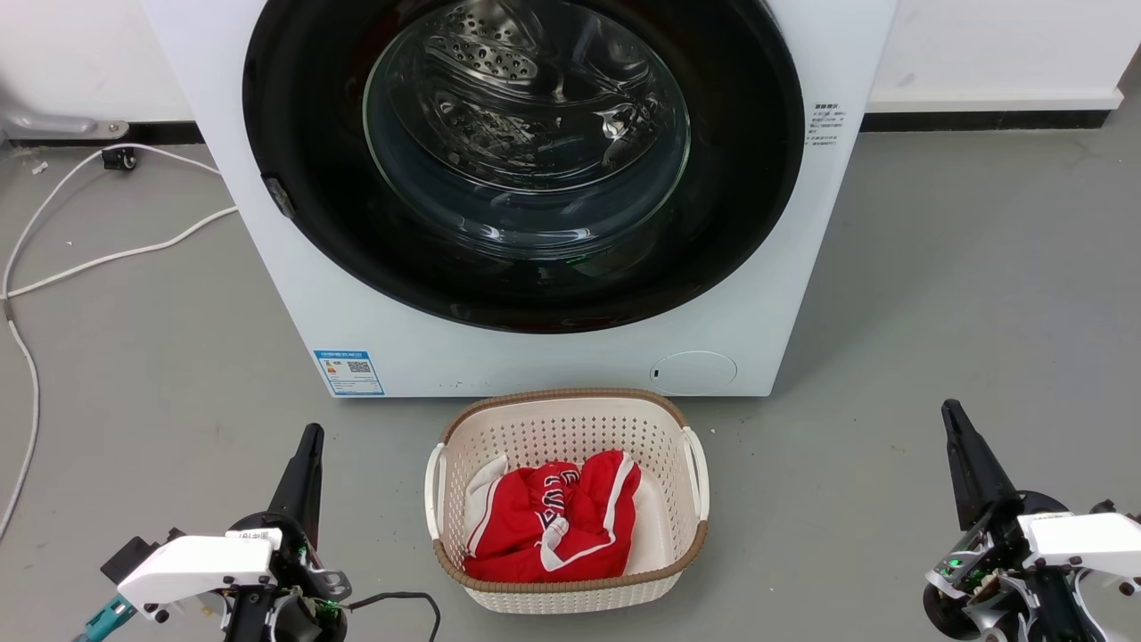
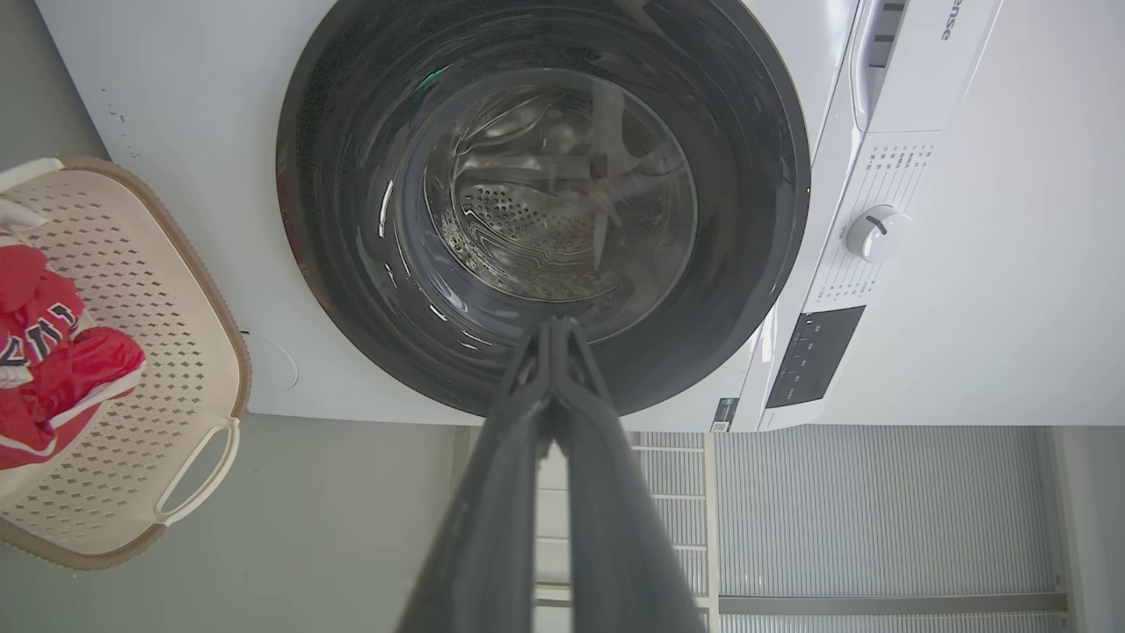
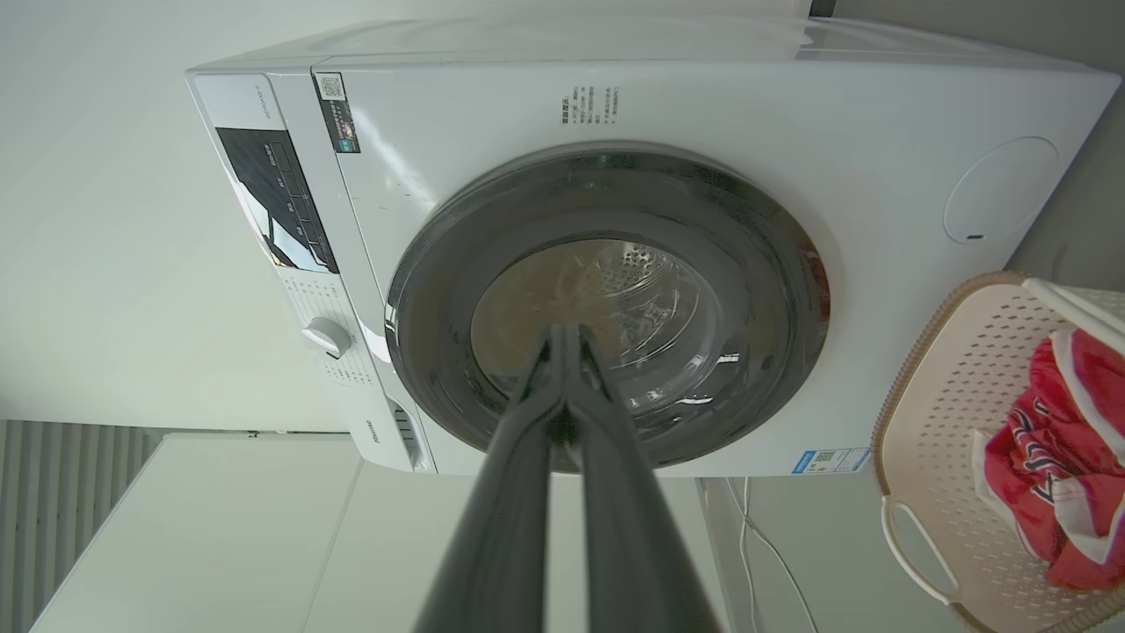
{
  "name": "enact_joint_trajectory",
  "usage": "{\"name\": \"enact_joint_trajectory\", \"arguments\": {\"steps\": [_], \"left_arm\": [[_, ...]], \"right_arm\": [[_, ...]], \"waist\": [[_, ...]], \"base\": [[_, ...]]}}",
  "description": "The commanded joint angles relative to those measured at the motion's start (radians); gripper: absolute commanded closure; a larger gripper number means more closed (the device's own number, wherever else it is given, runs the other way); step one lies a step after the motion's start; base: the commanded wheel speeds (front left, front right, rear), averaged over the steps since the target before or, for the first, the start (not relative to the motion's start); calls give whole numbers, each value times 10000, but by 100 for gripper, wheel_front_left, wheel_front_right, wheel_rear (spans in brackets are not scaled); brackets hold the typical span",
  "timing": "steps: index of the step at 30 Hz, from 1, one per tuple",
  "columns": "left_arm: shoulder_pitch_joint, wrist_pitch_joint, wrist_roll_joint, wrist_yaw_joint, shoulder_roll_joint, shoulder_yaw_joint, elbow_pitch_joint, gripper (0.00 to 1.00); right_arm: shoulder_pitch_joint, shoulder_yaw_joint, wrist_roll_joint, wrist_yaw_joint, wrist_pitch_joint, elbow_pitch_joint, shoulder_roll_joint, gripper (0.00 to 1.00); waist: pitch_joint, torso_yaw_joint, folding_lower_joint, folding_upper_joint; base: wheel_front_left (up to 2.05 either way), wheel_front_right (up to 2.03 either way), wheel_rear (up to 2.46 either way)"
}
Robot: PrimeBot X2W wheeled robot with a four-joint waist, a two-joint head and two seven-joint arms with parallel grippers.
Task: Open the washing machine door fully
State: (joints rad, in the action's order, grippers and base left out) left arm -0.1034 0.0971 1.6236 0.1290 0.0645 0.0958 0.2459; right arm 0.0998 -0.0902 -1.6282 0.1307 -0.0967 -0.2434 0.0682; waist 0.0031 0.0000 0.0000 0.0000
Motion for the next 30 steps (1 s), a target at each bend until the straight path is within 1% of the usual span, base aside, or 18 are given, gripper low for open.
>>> {"name": "enact_joint_trajectory", "arguments": {"steps": [1, 3, 4, 6, 14, 20, 25, 30], "left_arm": [[-80, 40, -13, 32, -6, 11, 14, 100], [-81, 46, -19, 32, -8, 17, 12, 100], [12, 10, -2, -2, -15, 4, 31, 0], [69, -12, -15, -7, -45, -7, 108, 0], [31, -415, -200, -4, -53, -249, -226, 0], [2, -693, -571, -2, -59, -285, -586, 0], [-36, -904, -1352, 0, -53, -335, -965, 0], [-84, -1108, -2449, 2, -33, -373, -1368, 0]], "right_arm": [[129, -32, 24, 2, -9, -15, -16, 100], [130, -36, 33, 0, -14, -16, -20, 100], [-19, -6, 0, 0, -6, -27, -10, 0], [-85, 14, 1, -2, 22, -102, -30, 0], [-173, 75, -171, -2, 423, 317, -45, 0], [-205, 9, -215, -1, 695, 615, -56, 0], [-228, 50, 709, -1, 907, 988, -64, 0], [-255, 193, 2429, -1, 1108, 1372, -73, 0]], "waist": [[0, 0, 0, 0], [0, 0, 0, 0], [0, 0, 0, 0], [0, 0, 0, 0], [9, -6, 0, 0], [18, -6, 0, 0], [36, -1, 0, 0], [59, 6, 0, 0]], "base": [[0, 0, 0], [0, 0, 0], [0, 0, 0], [0, 0, 0], [0, 0, 0], [0, 0, 0], [0, 0, 0], [0, 0, 0]]}}
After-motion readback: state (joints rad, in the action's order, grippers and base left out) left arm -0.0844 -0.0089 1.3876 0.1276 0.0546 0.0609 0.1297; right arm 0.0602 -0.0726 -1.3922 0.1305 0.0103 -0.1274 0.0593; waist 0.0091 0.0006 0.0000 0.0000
